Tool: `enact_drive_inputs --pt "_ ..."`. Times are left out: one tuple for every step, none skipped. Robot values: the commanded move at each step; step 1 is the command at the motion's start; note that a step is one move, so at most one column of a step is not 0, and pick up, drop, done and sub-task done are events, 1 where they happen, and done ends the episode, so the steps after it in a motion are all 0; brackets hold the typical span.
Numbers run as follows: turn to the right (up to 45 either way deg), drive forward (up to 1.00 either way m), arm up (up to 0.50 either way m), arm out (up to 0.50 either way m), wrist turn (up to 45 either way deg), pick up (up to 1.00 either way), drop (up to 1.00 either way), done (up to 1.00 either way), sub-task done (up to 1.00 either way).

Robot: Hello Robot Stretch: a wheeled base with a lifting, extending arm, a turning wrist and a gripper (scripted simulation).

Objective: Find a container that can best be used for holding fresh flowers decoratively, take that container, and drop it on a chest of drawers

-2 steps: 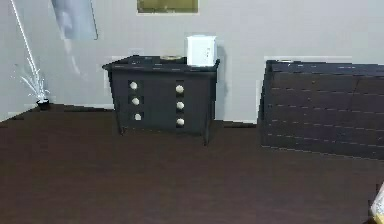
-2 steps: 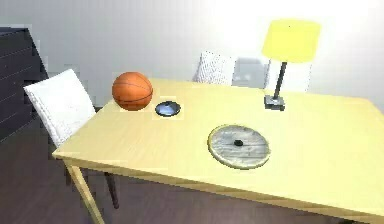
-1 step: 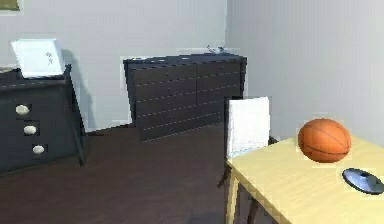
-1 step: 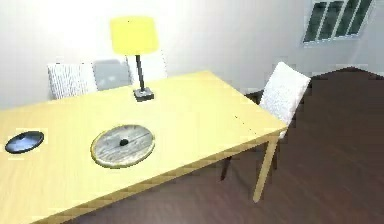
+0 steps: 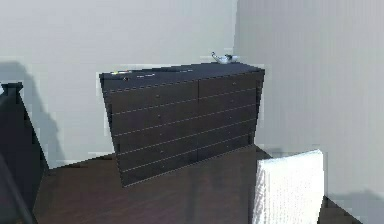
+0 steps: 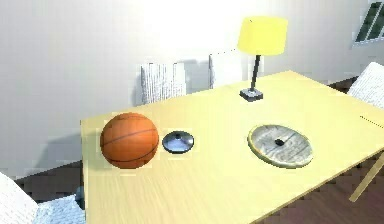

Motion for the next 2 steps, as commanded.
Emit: enact_drive_inputs --pt "0.0 0.0 0.5 0.0 0.0 0.0 0.0 0.0 0.0" --pt "0.0 0.0 0.34 0.0 0.0 0.0 0.0 0.0 0.0"
